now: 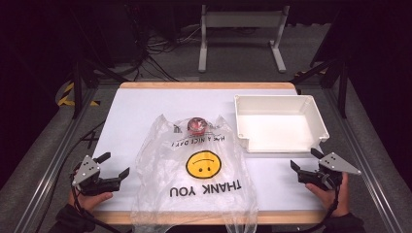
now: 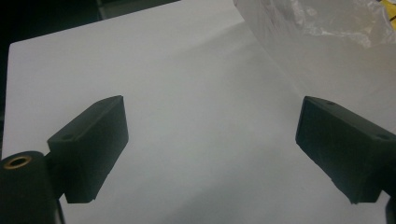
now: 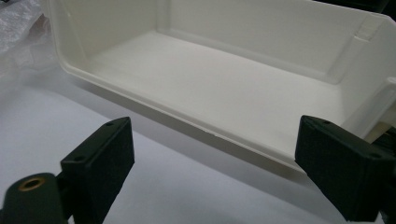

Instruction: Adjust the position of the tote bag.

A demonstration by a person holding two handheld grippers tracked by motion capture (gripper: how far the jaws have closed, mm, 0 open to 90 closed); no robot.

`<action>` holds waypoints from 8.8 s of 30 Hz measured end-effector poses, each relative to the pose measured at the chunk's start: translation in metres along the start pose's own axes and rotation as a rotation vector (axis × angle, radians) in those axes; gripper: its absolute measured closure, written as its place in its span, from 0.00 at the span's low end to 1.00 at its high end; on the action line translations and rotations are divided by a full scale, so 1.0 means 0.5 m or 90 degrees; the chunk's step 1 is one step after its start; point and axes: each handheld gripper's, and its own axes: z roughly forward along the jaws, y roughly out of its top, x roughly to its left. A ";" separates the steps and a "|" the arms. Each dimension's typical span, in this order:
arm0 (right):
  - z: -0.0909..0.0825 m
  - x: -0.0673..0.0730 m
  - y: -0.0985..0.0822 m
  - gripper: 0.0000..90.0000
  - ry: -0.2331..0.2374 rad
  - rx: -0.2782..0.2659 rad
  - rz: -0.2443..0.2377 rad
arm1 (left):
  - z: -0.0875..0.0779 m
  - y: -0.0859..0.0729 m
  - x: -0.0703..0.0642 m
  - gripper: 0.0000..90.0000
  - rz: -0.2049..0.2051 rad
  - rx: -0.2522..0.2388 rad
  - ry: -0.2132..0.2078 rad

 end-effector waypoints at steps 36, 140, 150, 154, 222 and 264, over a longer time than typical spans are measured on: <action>0.065 0.327 0.087 0.38 0.247 0.119 -0.179 | 0.044 0.048 -0.114 0.20 0.056 0.121 -0.076; 0.082 0.366 0.081 0.79 0.421 0.164 -0.262 | 0.015 0.019 -0.184 0.78 0.171 0.214 -0.218; 0.069 0.364 0.109 1.00 0.362 0.100 -0.243 | -0.021 0.049 -0.187 1.00 0.182 0.146 -0.220; 0.060 0.358 0.131 1.00 0.344 0.063 -0.234 | -0.034 0.070 -0.183 1.00 0.175 0.109 -0.209; 0.049 0.298 0.185 1.00 0.278 -0.009 -0.203 | 0.007 0.056 -0.179 0.92 0.137 0.226 -0.163; 0.086 0.287 0.340 1.00 0.202 -0.088 -0.208 | -0.065 0.251 -0.099 0.99 0.122 -0.061 -0.076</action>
